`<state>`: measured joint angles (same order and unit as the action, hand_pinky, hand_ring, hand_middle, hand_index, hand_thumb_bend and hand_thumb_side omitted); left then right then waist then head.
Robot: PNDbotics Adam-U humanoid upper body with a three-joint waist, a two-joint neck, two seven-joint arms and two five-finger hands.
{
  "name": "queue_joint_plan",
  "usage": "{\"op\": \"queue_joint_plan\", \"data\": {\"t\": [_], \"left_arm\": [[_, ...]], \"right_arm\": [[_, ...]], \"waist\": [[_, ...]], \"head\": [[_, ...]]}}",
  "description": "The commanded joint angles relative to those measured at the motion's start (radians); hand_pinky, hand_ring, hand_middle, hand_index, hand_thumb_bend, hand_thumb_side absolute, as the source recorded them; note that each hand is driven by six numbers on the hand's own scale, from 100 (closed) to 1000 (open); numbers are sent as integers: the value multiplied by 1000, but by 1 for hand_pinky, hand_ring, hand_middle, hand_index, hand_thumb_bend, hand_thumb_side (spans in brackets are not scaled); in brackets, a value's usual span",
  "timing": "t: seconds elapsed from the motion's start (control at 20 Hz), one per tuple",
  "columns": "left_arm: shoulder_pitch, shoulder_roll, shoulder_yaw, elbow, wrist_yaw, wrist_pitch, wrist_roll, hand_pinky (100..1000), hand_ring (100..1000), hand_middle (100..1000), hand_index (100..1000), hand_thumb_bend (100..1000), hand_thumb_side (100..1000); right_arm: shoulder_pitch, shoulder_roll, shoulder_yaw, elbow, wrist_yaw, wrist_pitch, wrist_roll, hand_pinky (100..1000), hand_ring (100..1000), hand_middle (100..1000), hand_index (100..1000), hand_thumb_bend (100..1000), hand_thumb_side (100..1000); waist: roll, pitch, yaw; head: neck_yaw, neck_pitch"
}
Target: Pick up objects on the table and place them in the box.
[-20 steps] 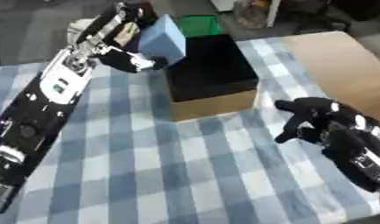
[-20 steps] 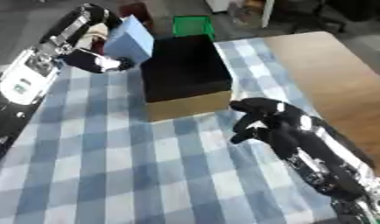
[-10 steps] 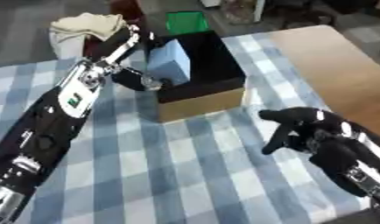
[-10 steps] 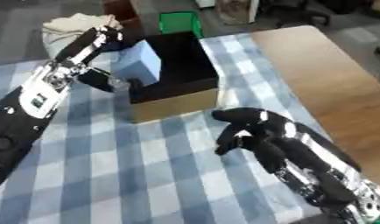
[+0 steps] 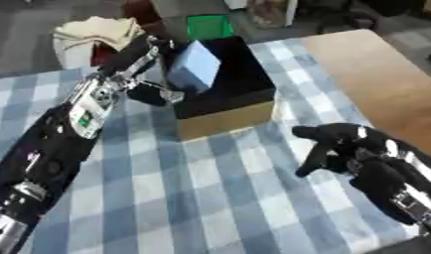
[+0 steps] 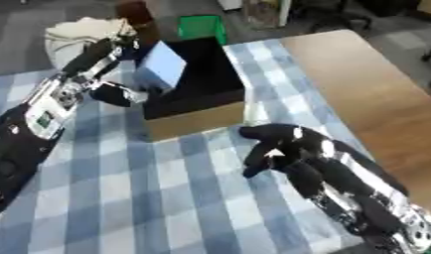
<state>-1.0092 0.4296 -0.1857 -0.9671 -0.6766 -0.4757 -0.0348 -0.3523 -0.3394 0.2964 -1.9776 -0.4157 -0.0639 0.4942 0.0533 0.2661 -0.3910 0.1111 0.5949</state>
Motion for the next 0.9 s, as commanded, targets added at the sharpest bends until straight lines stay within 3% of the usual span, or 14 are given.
{"op": "queue_joint_plan", "data": {"t": [0.05,0.35,0.5,0.7,0.9], "left_arm": [[-15,12,16,-8,-39,20,25,904,848,880,876,542,532],[-9,19,25,-5,-65,47,79,925,871,907,904,533,534],[-1,34,24,-22,-20,42,94,917,847,880,863,508,506],[26,85,15,-100,132,43,75,909,792,808,828,422,506],[83,168,6,-239,369,89,-5,911,754,764,798,325,568]], "right_arm": [[-11,-6,-5,-22,-7,-1,-1,719,1000,657,898,100,566],[-10,-7,-6,-22,-8,-3,-2,719,1000,657,897,100,563],[-7,-9,-8,-22,-6,-6,-3,719,1000,657,897,100,558],[2,-20,-17,-22,0,-14,-10,718,1000,656,896,100,550],[16,-39,-33,-22,10,-28,-25,718,1000,655,894,100,538]], "waist": [[-5,-17,-2],[-8,-19,1],[-12,-21,10],[-13,-27,37],[-14,-34,76]], "head": [[-2,-13],[-4,-12],[-6,-9],[-15,-1],[-27,8]]}}
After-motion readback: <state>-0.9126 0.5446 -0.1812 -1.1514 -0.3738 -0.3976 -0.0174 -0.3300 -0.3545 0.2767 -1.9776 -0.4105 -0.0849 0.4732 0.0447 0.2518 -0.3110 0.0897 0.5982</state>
